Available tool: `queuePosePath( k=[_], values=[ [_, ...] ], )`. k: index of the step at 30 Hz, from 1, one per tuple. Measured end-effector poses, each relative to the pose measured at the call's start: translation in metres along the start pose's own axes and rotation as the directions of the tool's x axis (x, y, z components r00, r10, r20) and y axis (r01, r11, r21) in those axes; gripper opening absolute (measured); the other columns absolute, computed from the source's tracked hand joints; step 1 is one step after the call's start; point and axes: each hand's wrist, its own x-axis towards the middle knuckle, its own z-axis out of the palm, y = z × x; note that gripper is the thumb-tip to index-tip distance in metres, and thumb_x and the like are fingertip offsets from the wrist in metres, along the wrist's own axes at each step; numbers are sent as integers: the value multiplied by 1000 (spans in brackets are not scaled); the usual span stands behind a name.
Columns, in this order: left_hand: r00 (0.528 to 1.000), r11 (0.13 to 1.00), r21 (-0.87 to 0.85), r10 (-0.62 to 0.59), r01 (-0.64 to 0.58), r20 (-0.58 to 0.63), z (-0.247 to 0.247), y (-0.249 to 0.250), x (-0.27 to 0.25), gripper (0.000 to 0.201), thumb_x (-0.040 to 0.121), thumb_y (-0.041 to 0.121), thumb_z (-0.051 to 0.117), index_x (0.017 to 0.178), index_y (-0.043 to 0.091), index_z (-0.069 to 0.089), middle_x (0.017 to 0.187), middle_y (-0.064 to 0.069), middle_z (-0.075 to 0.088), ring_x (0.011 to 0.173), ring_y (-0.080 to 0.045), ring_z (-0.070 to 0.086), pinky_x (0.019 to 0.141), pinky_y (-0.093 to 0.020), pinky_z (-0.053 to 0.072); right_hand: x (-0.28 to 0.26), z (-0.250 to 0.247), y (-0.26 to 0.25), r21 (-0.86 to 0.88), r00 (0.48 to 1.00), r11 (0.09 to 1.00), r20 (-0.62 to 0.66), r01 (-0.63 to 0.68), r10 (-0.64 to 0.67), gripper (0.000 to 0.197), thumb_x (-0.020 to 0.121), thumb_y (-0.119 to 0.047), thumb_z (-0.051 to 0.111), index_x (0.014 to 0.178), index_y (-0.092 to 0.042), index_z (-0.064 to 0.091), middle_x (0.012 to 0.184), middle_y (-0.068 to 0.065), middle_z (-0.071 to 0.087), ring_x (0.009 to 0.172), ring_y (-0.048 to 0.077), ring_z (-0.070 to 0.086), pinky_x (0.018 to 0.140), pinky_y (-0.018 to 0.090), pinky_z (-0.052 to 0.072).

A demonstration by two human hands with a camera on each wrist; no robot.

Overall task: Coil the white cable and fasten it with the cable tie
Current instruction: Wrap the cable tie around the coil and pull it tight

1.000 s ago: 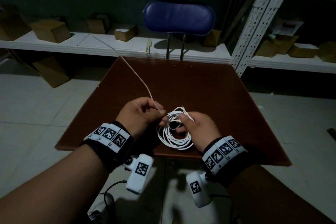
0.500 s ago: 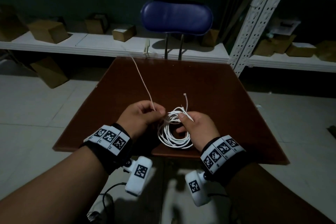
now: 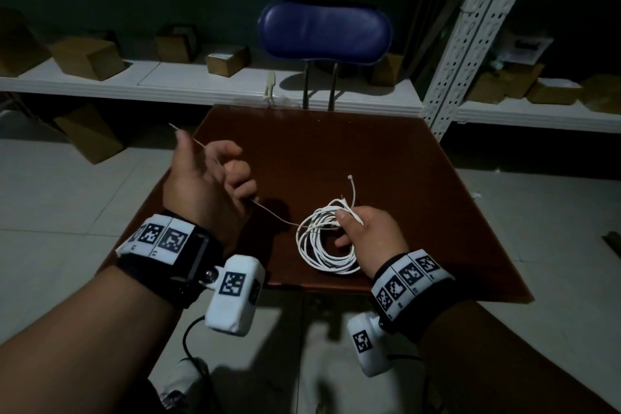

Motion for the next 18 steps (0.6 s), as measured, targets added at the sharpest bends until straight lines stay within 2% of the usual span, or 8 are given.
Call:
queuePosePath(
  k=[3,7,9,13,16,18],
  values=[
    [998,977,211,-1,-11,55,0,-3,-5,49,101,52,36,77,14,56,53,5,33,45,-11,27,52,-27,27,-2,-1,-1,-22,1000,1000,-7,15,-15,29,101,-43,49,106,-25,71,74,0,74,70,10,67,61,26,41],
    [996,916,397,18,-53,91,0,-11,-9,24,102,27,49,101,10,65,58,3,43,43,-10,33,44,-24,33,-4,1,1,-49,998,997,-20,66,-67,28,101,-43,50,108,-27,71,72,-2,73,72,9,67,66,27,44],
    [997,840,539,20,-57,74,0,-14,-10,12,99,18,55,94,10,64,56,1,49,39,-11,37,41,-24,35,-5,3,2,-86,991,988,-18,130,-132,27,100,-43,50,104,-28,72,71,-3,71,71,8,66,69,30,48],
    [996,647,759,12,-72,84,-5,-27,-9,21,90,18,70,69,22,68,57,3,63,46,-10,54,51,-26,42,-6,5,2,-175,970,955,11,241,-243,29,100,-42,49,99,-25,72,75,-4,69,73,8,65,72,32,51],
    [993,578,809,27,-107,112,0,-30,-14,16,86,20,76,70,19,72,61,2,69,51,-10,63,52,-26,49,-5,7,3,-227,953,926,26,301,-303,32,100,-44,48,97,-23,72,83,-5,67,78,10,63,74,34,50],
    [990,538,832,48,-139,134,3,-30,-17,14,86,22,76,75,13,73,68,-4,73,60,-17,70,57,-31,58,-5,7,4,-237,945,916,31,323,-325,32,100,-43,49,100,-21,72,88,-5,66,81,11,62,71,32,46]
  ],
)
